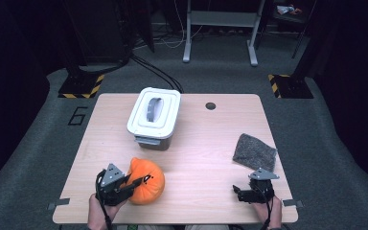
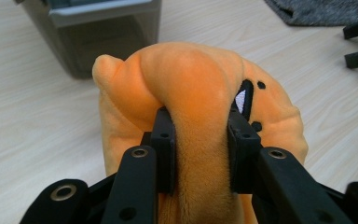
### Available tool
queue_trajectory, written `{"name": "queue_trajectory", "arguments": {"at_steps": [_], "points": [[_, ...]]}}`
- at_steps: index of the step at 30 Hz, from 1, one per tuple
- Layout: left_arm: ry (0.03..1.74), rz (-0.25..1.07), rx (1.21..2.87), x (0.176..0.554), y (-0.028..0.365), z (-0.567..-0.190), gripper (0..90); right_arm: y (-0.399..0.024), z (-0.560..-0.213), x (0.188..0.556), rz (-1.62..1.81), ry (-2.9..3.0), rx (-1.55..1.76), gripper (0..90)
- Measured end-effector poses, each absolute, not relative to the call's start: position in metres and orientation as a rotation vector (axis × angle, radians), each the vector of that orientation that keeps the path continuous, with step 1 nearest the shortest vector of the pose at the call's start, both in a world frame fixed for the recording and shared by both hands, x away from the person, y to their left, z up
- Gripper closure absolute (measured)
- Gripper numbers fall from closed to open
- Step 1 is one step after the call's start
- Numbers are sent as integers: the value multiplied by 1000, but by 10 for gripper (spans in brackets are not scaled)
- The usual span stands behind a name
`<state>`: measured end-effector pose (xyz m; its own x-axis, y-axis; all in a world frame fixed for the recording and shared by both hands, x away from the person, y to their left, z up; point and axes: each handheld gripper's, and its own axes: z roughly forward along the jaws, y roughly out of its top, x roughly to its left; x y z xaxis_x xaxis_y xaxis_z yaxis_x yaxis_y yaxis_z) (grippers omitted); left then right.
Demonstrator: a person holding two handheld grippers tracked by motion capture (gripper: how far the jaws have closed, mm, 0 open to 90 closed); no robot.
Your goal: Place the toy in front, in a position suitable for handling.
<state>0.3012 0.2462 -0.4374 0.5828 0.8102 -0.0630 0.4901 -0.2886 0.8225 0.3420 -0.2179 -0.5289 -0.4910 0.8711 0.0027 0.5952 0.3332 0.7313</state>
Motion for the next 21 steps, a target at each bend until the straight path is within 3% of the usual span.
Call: {"name": "queue_trajectory", "arguments": {"at_steps": [21], "points": [[937,396,1965,335,165,-437,691,-219,-529,342,969,2209,1296,113]]}}
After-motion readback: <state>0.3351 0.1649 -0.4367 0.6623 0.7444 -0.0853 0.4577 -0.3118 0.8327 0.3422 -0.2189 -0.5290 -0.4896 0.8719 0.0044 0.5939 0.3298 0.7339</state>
